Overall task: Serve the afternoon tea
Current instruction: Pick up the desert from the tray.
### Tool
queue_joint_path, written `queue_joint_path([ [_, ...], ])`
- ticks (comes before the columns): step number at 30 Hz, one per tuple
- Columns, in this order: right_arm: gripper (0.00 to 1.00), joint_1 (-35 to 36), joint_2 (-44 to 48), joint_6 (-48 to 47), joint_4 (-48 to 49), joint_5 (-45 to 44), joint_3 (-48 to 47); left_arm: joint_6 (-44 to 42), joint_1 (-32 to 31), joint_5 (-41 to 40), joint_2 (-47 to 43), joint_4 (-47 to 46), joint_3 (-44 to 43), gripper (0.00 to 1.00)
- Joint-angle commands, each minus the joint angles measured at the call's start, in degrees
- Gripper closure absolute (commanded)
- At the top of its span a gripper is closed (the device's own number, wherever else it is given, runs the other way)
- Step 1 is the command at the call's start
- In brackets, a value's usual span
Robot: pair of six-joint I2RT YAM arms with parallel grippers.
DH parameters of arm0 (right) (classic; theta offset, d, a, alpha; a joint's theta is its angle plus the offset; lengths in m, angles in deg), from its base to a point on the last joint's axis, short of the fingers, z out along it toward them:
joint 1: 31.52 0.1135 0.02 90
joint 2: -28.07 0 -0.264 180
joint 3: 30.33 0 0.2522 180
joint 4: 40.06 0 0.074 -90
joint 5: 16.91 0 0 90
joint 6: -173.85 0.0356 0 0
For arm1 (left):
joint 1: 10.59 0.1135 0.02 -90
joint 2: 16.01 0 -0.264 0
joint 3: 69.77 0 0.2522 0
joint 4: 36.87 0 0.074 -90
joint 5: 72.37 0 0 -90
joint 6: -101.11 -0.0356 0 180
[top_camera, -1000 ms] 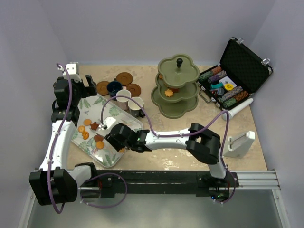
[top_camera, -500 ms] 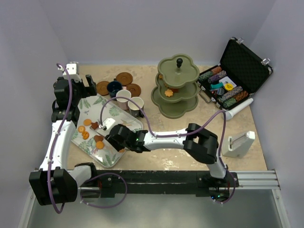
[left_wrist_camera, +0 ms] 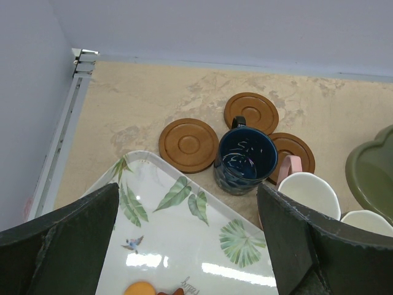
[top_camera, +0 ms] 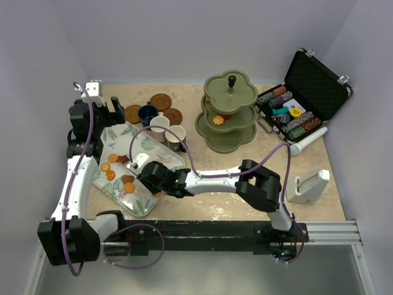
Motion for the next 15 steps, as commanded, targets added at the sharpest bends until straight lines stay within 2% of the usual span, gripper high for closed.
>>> queue_joint_path([
  [1, 0.63, 0.25, 2.69, 0.12, 0.98, -2.95, -2.51, 0.68, -0.35, 0.88, 0.01, -2.06, 0.04, 0.02],
  [8, 0.65, 0.25, 6.28, 1.17, 0.11, -4.53, -1.89, 0.68, -0.35, 0.35, -0.34, -1.97, -0.05, 0.02],
  [15, 0.66, 0.07, 12.00, 1.00, -3.40, -10.68, -1.80, 0.95, -0.35, -7.90, -4.38, -2.85, 1.18, 0.02],
])
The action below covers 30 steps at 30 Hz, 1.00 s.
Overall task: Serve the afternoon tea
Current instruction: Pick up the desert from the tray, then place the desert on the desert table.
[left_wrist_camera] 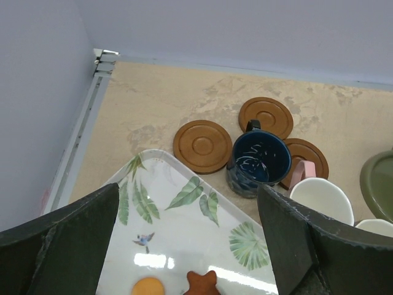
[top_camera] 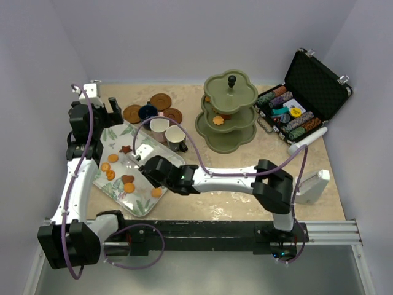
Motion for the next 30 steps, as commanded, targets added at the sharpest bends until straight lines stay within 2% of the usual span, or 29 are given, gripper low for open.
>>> queue_joint_path([
  [1, 0.66, -0.02, 7.56, 0.17, -1.01, -6.77, -1.98, 1.01, -0.41, -6.44, -3.94, -2.80, 0.81, 0.02],
  [9, 0.66, -3.44, 13.98, -0.71, -6.37, -13.19, -3.65, 1.37, -0.33, -10.49, -5.09, -2.45, 1.07, 0.02],
  [19, 0.66, -11.44, 25.32, 0.43, -11.90, -16.88, -4.00, 1.28, -0.33, -8.74, -4.56, -2.98, 1.16, 0.01],
  [30, 0.65, -18.29, 32.70, 1.31, -16.30, -18.91, -1.72, 1.28, -0.41, -7.77, -4.30, -2.98, 1.34, 0.01],
])
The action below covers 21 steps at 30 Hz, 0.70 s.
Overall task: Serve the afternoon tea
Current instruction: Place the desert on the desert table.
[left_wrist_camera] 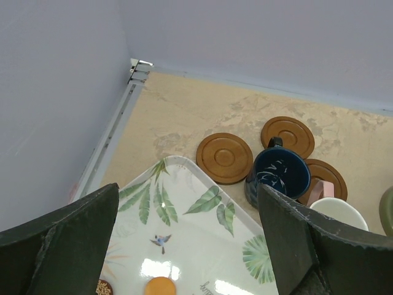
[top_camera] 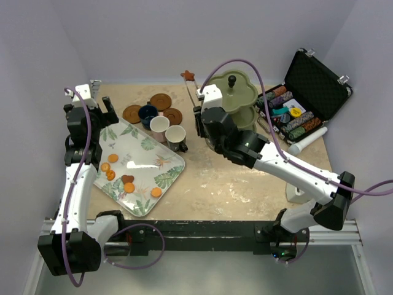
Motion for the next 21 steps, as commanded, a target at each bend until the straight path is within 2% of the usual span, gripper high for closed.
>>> queue_joint_path([
  [1, 0.66, -2.93, 4.01, 1.39, -1.96, -2.12, 0.01, 0.38, -0.33, 0.84, -0.08, -2.93, 0.31, 0.01],
  [7, 0.65, -6.62, 7.09, 2.19, -3.64, -1.25, 2.73, 0.38, -0.33, 1.19, -0.34, -2.93, 0.40, 0.01],
  [21, 0.65, -7.60, 7.97, 5.35, -6.80, -1.95, 4.93, 0.38, -0.33, 1.63, -0.34, -2.93, 0.40, 0.01],
])
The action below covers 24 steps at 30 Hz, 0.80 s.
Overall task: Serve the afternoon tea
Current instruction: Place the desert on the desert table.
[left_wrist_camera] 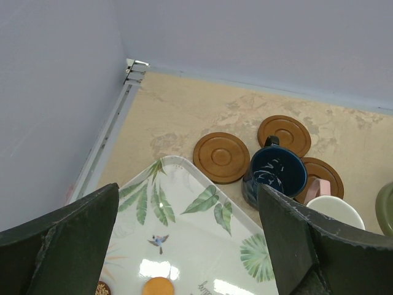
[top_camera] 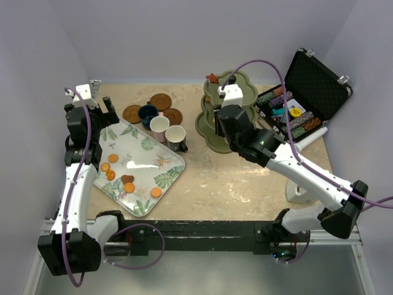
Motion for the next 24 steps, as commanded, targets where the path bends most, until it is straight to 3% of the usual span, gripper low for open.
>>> queue_joint_path([
  [1, 0.65, -0.23, 1.96, 2.14, -0.48, -1.82, 0.48, 0.36, -0.33, 0.76, -0.26, -3.02, 0.40, 0.01],
  [8, 0.63, -0.23, 1.87, 2.93, -1.63, -2.08, 0.48, 0.45, -0.33, 0.93, -0.26, -2.93, 0.40, 0.01],
  [18, 0.51, -0.23, 1.70, 3.37, -1.36, -2.96, 0.39, 0.45, -0.33, 1.11, -0.17, -2.93, 0.31, 0.01],
  [24, 0.51, -0.23, 2.14, 3.37, -0.58, -2.96, 0.21, 0.45, -0.33, 1.20, -0.17, -3.02, 0.22, 0.01],
])
